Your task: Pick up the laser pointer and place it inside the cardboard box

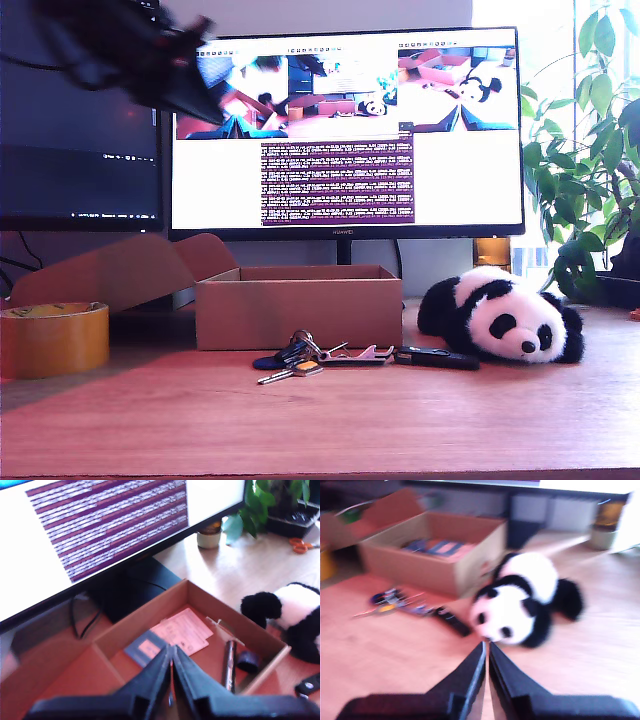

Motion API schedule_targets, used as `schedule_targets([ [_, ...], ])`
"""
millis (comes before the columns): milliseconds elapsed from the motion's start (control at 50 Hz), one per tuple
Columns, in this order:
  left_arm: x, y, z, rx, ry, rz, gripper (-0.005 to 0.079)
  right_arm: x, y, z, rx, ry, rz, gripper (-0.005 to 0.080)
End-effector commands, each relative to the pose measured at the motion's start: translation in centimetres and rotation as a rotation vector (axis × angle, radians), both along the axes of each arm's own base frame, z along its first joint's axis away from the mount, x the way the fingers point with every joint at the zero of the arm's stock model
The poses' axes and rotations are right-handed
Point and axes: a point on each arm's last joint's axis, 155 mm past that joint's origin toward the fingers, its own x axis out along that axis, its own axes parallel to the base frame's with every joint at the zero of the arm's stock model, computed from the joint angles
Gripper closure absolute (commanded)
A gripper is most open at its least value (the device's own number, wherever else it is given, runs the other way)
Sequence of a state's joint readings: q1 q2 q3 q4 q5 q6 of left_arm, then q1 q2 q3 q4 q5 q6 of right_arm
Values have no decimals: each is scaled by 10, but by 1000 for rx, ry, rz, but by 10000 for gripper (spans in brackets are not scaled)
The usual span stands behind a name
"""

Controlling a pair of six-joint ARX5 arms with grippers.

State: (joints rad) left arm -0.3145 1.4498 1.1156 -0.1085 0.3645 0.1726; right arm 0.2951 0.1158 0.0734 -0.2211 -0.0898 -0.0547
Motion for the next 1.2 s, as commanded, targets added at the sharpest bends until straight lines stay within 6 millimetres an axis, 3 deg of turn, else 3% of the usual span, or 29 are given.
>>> schedule_targets([
  [0,-11,5,-9,-17,1,12,761,1,-2,-3,-7,2,-9,762],
  [380,-62,59,-32,-79,-75,220,762,-8,-4,-30,-35,115,-10,762],
  [760,-109,111,-87,-155,-48,376,761,-9,-5,-33,-39,126,-10,762],
  [1180,-149,128,-108,-253,-67,433,761,-9,-5,-33,-39,126,-10,762],
])
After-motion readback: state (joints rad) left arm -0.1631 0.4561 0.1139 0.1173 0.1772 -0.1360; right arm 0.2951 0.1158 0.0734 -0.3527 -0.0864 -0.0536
